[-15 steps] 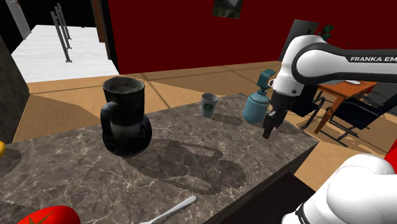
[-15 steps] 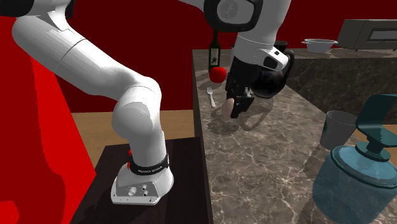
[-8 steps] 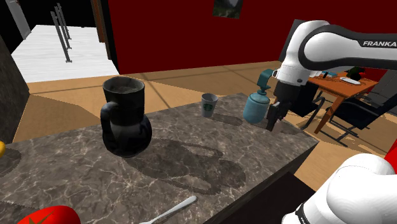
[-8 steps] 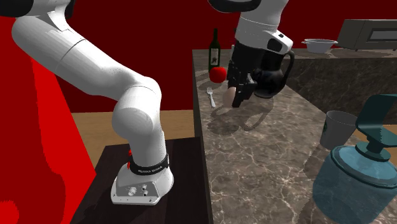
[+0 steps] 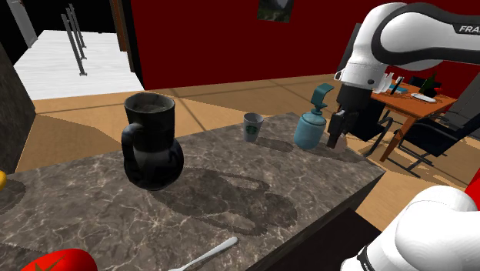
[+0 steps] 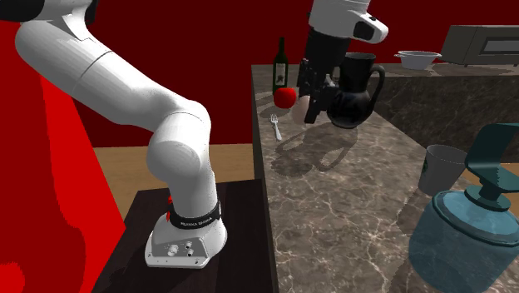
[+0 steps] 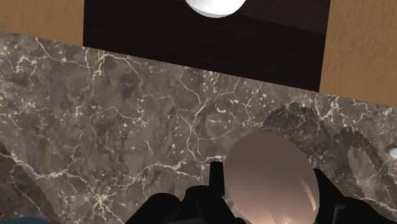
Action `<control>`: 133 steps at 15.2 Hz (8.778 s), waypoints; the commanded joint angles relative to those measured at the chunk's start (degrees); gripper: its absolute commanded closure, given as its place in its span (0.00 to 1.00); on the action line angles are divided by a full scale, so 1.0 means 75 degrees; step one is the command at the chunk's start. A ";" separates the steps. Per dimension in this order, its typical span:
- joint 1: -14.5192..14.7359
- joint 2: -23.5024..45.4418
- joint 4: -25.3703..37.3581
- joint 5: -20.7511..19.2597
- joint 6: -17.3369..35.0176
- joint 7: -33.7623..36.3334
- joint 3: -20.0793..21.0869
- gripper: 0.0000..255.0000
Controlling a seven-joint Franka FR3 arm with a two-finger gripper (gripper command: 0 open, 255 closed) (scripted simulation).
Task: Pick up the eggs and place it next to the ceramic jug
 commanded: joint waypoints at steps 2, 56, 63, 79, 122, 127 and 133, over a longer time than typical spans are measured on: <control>0.0009 0.0061 0.0358 0.0003 -0.0297 0.0029 -0.0003 1.00; 0.1294 0.5482 0.7639 0.1269 -0.1141 0.5264 0.3886 1.00; 0.1744 0.6669 0.8691 0.0762 -0.0943 0.6064 0.4344 1.00; 0.1637 0.6024 0.6295 0.1038 0.0805 0.5537 0.4263 1.00; 0.1790 0.6891 0.2768 0.0949 0.5090 0.4956 0.4372 1.00; 0.1828 0.7195 0.2560 0.0853 0.5580 0.4953 0.4364 1.00; 0.1844 0.7312 0.2496 0.0813 0.5753 0.4955 0.4357 1.00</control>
